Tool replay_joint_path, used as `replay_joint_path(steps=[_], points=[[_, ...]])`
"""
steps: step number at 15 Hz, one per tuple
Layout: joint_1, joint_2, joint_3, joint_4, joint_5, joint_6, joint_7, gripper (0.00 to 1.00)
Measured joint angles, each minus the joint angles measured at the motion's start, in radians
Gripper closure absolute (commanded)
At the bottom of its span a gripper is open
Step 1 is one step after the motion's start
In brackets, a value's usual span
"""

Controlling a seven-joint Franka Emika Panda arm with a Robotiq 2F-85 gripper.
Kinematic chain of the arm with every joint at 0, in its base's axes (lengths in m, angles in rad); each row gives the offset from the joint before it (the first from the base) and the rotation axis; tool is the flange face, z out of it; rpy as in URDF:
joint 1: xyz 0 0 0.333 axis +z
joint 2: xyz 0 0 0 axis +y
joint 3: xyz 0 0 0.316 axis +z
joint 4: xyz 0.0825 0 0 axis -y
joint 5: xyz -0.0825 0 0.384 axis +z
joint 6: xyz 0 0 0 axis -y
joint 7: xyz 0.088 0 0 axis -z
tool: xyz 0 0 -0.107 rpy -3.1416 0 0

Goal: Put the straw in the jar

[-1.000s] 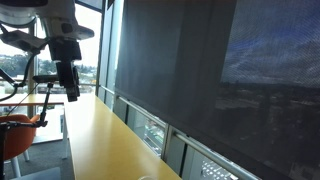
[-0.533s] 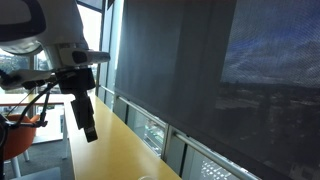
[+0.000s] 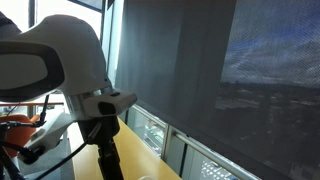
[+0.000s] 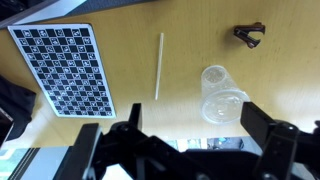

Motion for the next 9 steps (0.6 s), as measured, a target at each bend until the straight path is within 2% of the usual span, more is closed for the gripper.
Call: replay_joint_path(steps=[4, 9], points=[[-0.046, 0.205, -0.004, 0.062, -0.022, 0.123, -0.010, 0.00], [-0.059, 0.444, -0.011, 0.216, -0.035, 0.148, 0.005, 0.00]])
